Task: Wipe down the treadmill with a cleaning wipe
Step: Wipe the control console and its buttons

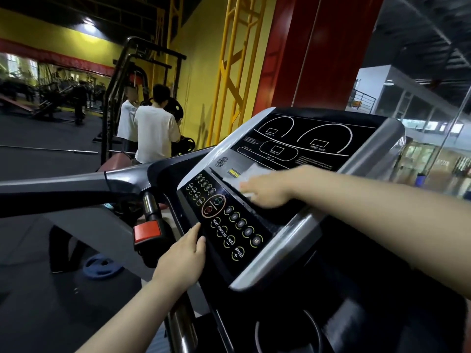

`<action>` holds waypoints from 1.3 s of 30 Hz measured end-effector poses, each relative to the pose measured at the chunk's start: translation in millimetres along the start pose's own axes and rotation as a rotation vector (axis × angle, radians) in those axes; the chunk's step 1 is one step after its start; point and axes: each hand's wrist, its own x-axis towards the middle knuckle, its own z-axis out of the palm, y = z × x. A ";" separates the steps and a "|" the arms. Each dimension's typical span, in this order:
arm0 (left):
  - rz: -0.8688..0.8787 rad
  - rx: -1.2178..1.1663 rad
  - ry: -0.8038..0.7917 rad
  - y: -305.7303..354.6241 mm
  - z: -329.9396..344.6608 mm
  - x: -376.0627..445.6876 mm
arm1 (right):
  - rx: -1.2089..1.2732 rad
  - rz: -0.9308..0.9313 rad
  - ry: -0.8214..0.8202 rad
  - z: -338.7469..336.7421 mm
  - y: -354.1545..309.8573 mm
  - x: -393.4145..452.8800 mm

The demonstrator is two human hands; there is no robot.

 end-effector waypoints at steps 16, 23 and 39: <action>0.039 -0.036 0.046 -6.3 1.6 -0.2 | 0.191 -0.006 -0.071 -20.4 -23.8 -16.8; 0.053 -0.005 0.027 -2.5 -1.5 -2.5 | 0.037 0.343 0.065 -36.0 32.2 -44.7; -0.030 -0.180 0.064 3.7 -8.8 -11.2 | 0.217 -0.226 0.136 4.3 -142.4 -143.6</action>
